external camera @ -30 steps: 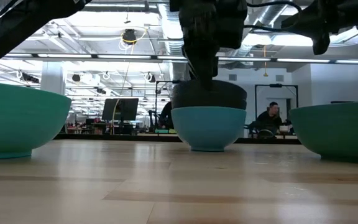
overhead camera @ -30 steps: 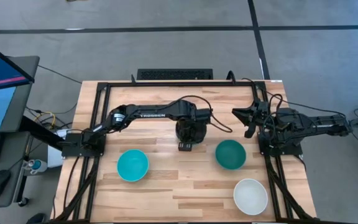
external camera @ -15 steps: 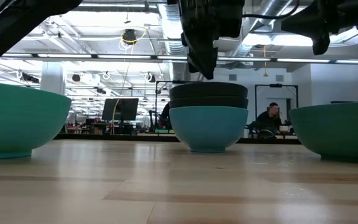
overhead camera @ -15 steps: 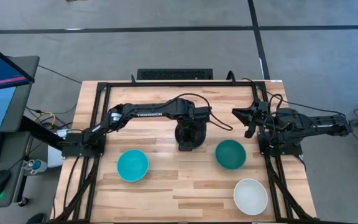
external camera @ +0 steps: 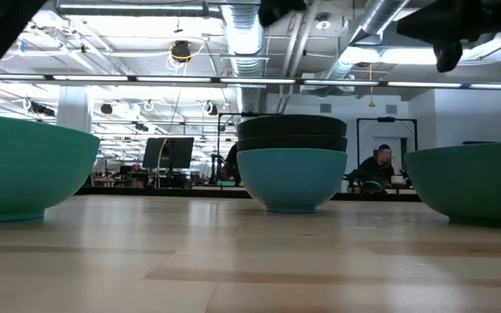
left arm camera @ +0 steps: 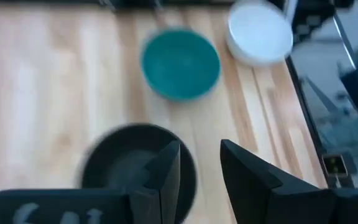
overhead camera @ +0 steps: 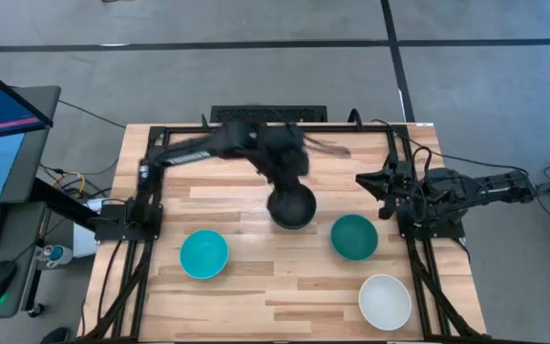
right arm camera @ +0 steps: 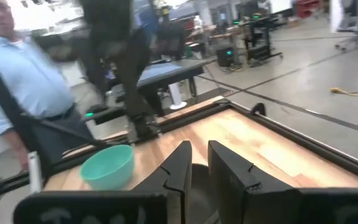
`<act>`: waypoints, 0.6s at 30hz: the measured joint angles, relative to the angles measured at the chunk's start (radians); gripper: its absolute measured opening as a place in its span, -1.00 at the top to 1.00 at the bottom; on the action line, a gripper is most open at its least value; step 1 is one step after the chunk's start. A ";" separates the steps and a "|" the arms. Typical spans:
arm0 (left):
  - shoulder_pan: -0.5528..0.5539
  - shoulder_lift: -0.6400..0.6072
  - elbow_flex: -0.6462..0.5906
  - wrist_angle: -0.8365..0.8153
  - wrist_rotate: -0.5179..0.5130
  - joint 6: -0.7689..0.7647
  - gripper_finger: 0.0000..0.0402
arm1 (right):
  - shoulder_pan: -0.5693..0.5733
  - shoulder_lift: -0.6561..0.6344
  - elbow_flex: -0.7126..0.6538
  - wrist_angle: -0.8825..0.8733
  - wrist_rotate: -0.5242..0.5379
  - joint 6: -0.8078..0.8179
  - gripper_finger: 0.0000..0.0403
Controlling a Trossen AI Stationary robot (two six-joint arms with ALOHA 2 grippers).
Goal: Nest bowls inside each other
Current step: Stack the green bowl on the black bowl
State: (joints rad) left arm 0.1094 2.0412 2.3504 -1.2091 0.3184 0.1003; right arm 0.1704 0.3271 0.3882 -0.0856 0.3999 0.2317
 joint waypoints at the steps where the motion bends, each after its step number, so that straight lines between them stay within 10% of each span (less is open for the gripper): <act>1: 0.009 -0.029 0.001 0.009 -0.012 0.000 0.47 | 0.014 0.001 0.002 0.005 0.000 -0.001 0.62; 18: 0.205 -0.207 -0.021 -0.085 -0.021 -0.043 0.47 | 0.162 0.266 0.351 -0.307 0.023 -0.062 0.65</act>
State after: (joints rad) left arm 0.3146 1.8340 2.3292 -1.2944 0.2972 0.0576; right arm 0.3325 0.5929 0.7394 -0.3921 0.4233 0.1694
